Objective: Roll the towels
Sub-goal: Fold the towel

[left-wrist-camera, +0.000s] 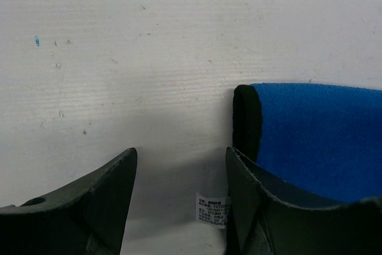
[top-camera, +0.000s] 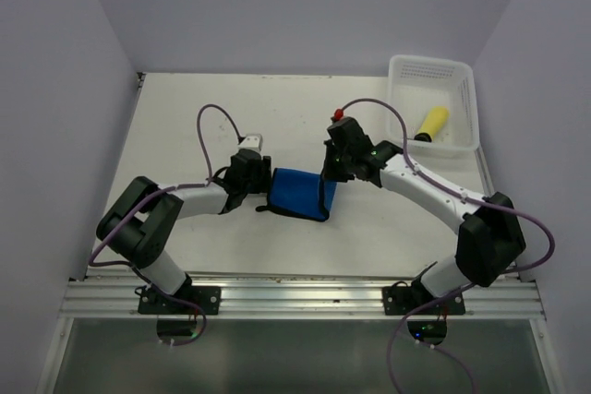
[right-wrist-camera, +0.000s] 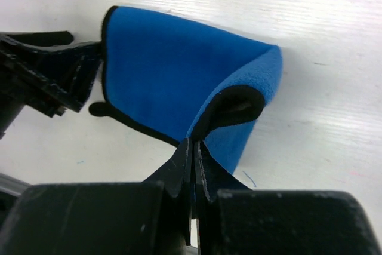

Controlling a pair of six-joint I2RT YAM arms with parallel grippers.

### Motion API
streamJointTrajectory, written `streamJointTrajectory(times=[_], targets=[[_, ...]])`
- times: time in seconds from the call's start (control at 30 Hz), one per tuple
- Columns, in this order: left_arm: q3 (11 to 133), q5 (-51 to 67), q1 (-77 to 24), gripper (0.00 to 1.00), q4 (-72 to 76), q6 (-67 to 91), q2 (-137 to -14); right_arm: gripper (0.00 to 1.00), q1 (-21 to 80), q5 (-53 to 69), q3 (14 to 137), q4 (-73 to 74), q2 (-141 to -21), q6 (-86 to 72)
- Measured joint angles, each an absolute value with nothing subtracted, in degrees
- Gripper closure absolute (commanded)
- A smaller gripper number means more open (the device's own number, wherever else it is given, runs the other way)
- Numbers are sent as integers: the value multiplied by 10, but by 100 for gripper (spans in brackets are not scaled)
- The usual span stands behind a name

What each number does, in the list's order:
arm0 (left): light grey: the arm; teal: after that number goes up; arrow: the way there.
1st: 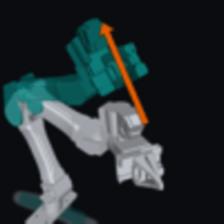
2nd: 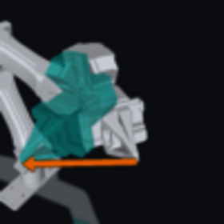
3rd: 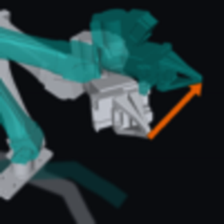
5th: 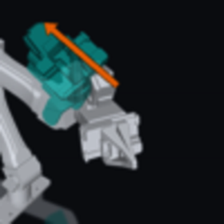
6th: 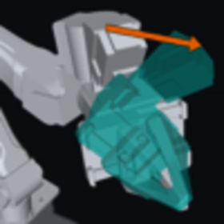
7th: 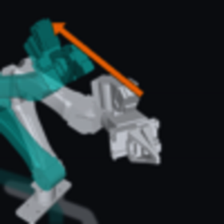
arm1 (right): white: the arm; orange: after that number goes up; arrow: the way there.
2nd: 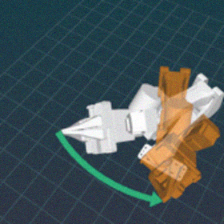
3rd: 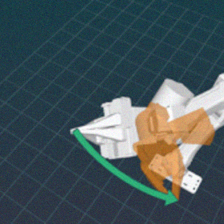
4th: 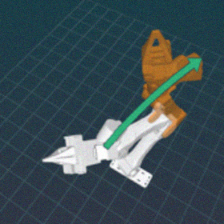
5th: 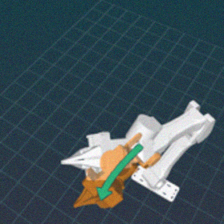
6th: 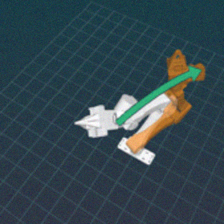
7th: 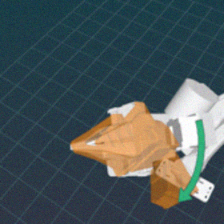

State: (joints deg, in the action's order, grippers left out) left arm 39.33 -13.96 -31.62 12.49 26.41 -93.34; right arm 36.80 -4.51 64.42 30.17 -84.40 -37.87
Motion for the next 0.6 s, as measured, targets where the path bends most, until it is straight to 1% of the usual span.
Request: streamJointTrajectory(times=[0.37, 0.6], targets=[[387, -121, -316, 35, 128, 264, -927, 100, 432, 0, 759, 272, -1014, -370], [385, -121, -316, 35, 128, 264, -925, 100, 449, 11, 808, 262, -1082, -371]])
